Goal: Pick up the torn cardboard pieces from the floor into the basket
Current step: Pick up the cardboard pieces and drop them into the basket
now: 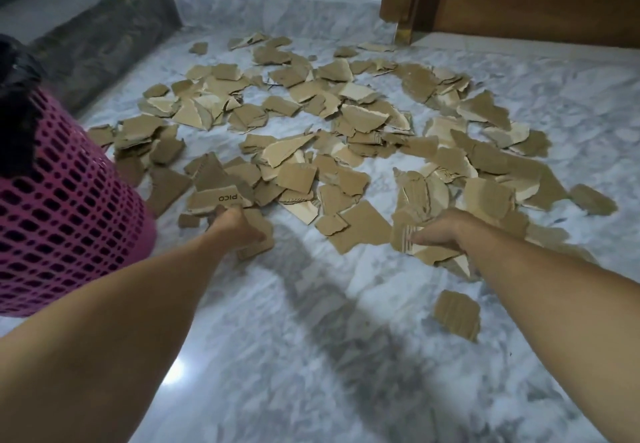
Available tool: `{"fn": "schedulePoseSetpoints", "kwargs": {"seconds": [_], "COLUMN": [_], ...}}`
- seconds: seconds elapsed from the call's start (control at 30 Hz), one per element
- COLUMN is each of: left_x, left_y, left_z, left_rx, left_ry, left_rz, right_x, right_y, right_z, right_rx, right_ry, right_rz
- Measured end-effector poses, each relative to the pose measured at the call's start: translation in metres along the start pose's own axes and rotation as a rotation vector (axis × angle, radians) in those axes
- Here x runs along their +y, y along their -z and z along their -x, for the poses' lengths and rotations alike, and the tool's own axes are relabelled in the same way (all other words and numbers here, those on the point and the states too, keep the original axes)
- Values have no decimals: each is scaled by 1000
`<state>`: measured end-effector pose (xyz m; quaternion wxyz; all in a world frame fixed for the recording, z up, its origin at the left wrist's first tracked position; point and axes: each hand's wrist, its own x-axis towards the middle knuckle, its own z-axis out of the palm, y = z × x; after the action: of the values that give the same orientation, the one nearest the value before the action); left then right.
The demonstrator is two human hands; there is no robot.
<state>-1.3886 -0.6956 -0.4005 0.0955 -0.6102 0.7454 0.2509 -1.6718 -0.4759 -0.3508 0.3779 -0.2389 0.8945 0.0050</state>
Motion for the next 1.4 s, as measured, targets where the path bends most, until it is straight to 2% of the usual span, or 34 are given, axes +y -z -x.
{"fn": "schedulePoseSetpoints", "kwargs": {"seconds": [0.17, 0.23, 0.33, 0.4, 0.5, 0.57, 0.7, 0.77, 0.93, 1.1, 1.23, 1.4], "left_x": [-4, -3, -10, -22, -35, -36, -24, -16, -7, 16, 33, 46], "left_y": [3, 4, 6, 11, 19, 24, 26, 25, 13, 22, 28, 21], "left_z": [-26, -29, -42, -61, -86, -94, -97, -99, -116, -105, -93, -85], "left_rx": [33, 85, 217, 231, 171, 187, 223, 165, 67, 22, -32, -16], "left_ry": [-7, 8, 68, 143, 224, 258, 190, 171, 137, -23, -128, -132], "left_rz": [96, 97, 102, 183, 334, 380, 310, 283, 330, 299, 379, 399], "right_x": [-24, -32, -42, -47, -54, -61, -87, -98, -114, -128, -139, -142], "right_y": [-12, -16, -20, -21, -20, -22, -29, -32, -27, -18, -19, -27], "right_z": [-13, -20, -32, -39, -43, -45, -47, -52, -60, -64, -67, -68], "right_rx": [127, 168, 227, 265, 271, 239, 178, 171, 114, 72, 17, -1], "right_ry": [35, 118, 271, 335, 313, 266, 184, 174, 261, 326, 327, 317], "right_rz": [193, 240, 118, 16, -4, 23, 18, 6, -37, 41, -31, -151]}}
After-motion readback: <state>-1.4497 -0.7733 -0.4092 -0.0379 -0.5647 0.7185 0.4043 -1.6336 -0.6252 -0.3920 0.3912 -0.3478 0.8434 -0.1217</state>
